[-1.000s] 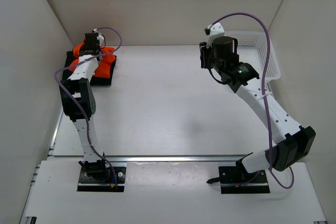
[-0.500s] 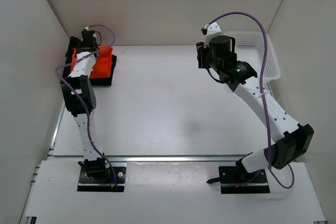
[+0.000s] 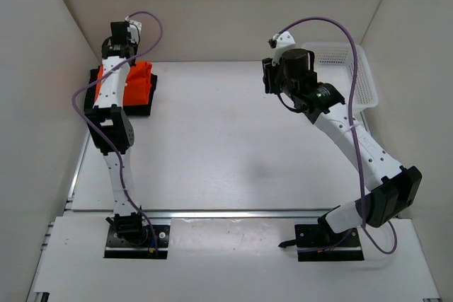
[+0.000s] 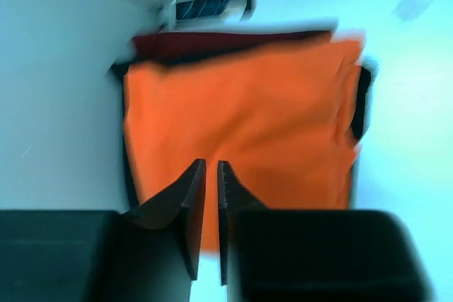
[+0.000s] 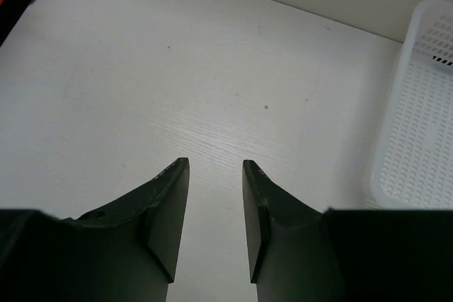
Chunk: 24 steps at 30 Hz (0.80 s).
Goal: Fold and stack the t-shirts
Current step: Put the neatly folded tshirt into the corner of the board with the left arm
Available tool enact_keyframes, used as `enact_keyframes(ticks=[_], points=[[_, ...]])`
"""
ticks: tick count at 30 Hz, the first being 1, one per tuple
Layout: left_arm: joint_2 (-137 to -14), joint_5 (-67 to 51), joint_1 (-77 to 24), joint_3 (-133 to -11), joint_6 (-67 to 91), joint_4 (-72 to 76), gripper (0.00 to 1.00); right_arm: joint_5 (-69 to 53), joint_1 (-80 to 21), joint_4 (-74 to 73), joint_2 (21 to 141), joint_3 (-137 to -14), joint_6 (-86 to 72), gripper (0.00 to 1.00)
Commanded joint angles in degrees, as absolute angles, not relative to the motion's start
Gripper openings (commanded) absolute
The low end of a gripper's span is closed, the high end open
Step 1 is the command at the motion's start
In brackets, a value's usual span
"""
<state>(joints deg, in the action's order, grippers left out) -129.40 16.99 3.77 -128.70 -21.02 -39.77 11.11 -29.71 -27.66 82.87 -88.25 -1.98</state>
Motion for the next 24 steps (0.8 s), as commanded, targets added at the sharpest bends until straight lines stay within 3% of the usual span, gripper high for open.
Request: enact_keyframes(ticks=[1,9,14,18,22,24], points=[[-137.87,2.82,8.00,-145.50,-16.61,-56.05,0.17,11.87,-30.85,-23.30,81.48,-87.20,-3.07,0.33],[-134.56,-2.63,6.85,-132.10,-23.47,-47.55,0.17,11.61,-29.27,-18.99,76.65,-78.67,-5.09,0.33],[-143.77,-2.03,6.07,-145.95,-24.26,-51.40,0.18,10.64,-26.90,-18.19,75.15,-75.68,-4.93,0.33],[-148.45,4.72,4.66,-148.45,-22.86,-46.35,0.20,8.79,-24.79,-17.32,75.14,-73.92,-5.71,0.34],[-148.36,6.94,3.96,-144.67,-21.54,-40.70,0.27,8.00,-23.82,-17.49,76.28,-74.62,-5.10,0.34],[-149.15,7.03,3.34,-145.89,-20.57,-40.34,0.37,7.47,-23.64,-17.40,76.73,-74.61,-5.27,0.34]])
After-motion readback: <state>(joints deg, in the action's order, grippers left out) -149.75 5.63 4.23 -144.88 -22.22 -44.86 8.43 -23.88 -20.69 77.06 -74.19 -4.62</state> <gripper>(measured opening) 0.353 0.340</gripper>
